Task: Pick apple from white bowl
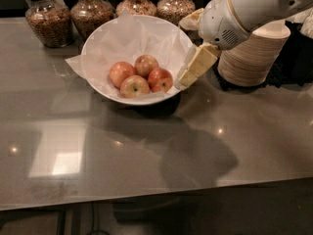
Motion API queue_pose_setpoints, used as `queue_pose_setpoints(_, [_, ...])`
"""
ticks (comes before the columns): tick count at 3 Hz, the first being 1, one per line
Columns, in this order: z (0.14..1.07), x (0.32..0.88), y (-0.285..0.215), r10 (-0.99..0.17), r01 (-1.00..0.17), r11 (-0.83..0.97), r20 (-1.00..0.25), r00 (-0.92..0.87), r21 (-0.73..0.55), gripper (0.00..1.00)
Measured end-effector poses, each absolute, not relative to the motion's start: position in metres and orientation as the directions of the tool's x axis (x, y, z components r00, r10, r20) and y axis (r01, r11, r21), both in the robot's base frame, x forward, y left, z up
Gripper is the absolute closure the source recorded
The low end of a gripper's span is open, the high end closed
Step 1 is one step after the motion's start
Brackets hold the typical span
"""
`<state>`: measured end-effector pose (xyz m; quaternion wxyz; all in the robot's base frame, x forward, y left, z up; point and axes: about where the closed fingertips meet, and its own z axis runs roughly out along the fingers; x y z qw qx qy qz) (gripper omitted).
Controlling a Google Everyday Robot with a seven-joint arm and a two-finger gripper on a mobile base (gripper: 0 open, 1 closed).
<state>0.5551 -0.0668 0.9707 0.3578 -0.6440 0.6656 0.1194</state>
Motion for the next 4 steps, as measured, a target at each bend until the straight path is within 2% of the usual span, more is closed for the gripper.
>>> queue_pose_setpoints(1, [0.967, 0.561, -0.061, -0.761, -0.947, 0.142, -0.643, 0.08, -0.287, 0.07])
queue_pose_setpoints(3, [0.954, 0.573, -0.051, -0.755, -0.959, 0.136, -0.653, 0.061, -0.247, 0.2])
queue_pose_setpoints(4, [0.945, 0.577, -0.046, -0.756, -0.967, 0.125, -0.653, 0.053, -0.223, 0.21])
